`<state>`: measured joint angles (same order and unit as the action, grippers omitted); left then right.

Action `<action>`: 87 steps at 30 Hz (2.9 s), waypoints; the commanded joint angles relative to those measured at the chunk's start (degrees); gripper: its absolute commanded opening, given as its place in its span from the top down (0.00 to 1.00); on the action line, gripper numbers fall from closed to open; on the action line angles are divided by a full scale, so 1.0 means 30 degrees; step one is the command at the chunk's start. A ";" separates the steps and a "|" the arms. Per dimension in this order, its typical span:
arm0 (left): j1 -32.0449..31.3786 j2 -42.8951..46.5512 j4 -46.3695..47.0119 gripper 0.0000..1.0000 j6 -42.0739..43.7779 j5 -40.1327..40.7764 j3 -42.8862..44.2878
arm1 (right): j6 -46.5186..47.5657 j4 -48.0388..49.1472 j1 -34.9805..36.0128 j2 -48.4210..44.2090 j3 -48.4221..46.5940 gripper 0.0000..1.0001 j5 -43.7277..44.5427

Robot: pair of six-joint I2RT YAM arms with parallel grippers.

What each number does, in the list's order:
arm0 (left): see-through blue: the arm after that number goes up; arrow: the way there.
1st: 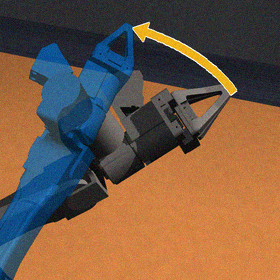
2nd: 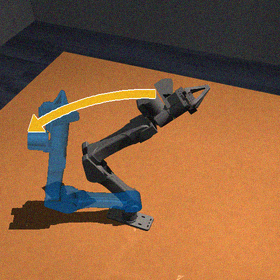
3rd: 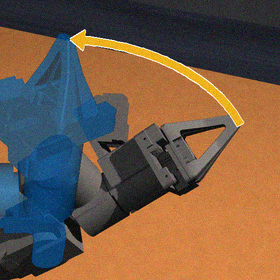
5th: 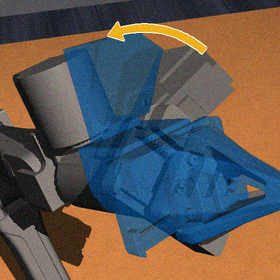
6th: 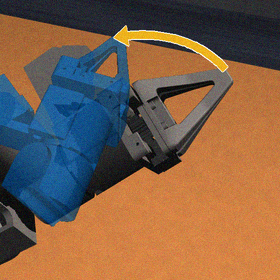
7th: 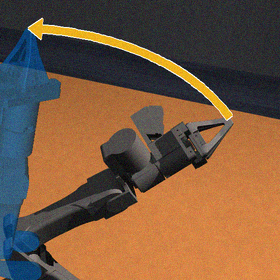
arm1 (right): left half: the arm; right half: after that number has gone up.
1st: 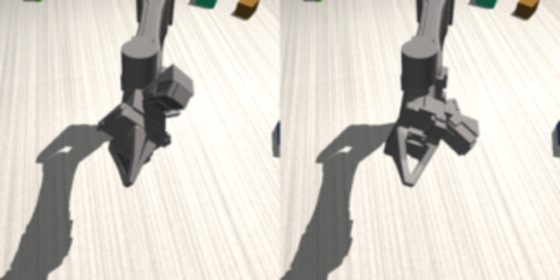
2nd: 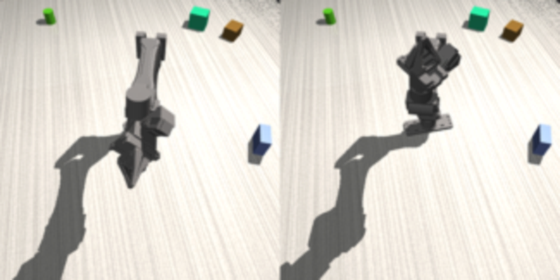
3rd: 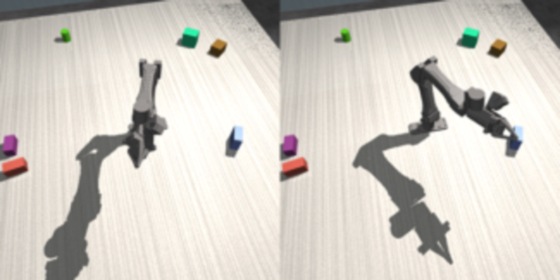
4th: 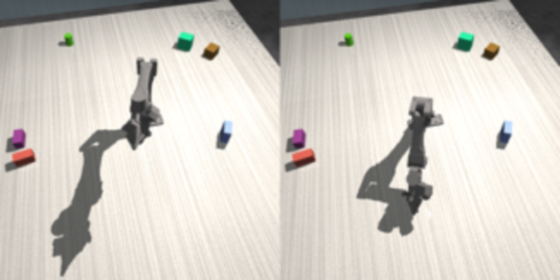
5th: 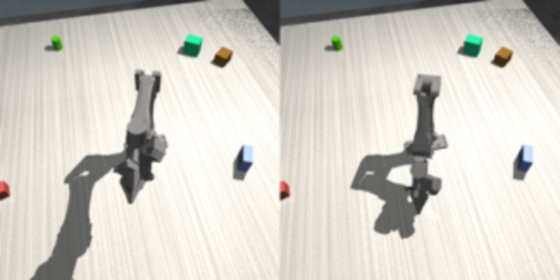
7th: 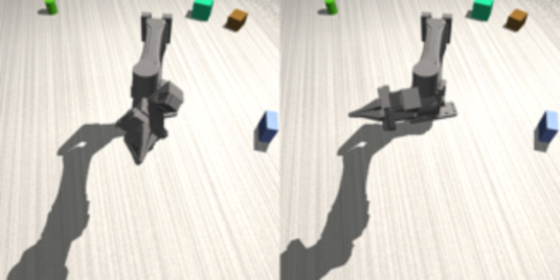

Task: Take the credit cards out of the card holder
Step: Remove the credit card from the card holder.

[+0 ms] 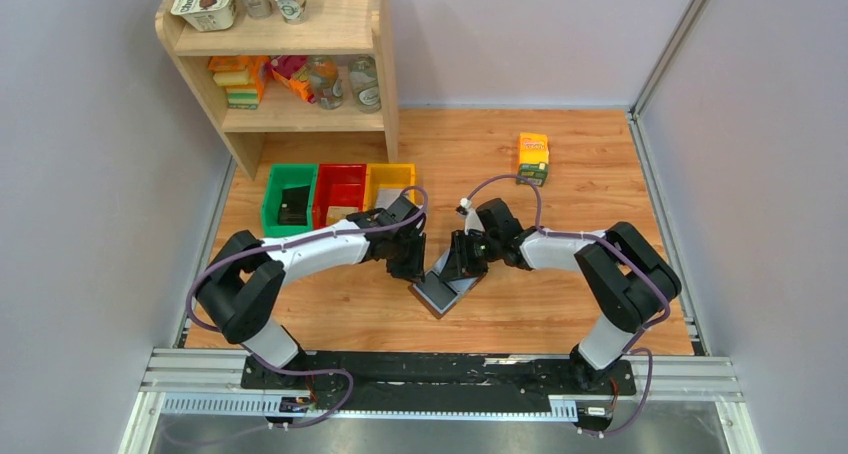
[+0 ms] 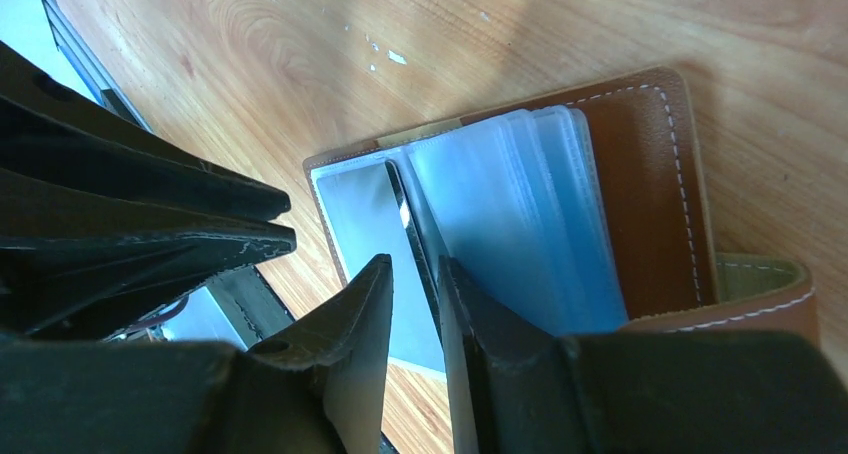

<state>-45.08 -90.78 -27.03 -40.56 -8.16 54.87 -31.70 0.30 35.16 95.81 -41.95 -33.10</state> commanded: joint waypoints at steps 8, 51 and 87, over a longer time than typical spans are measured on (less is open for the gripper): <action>-0.0237 -0.1642 -0.0016 0.76 0.0716 -0.2495 -0.0039 | 0.0050 -0.0010 -0.0264 -0.0265 -0.0430 0.71 0.0250; -0.0237 -0.3577 0.0865 0.80 0.0334 -0.1147 0.1604 | -0.1385 0.0868 -0.0674 -0.1147 0.0860 0.71 0.2246; -0.0208 -0.3870 0.1128 1.00 0.0481 -0.0062 0.0459 | -0.2352 0.5029 -0.0674 0.0113 0.1182 0.76 -0.2618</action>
<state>-45.43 -100.01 -24.62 -39.72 -10.52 58.17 -37.32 11.84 31.92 94.06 -37.87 -35.42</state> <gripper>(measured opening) 0.007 0.240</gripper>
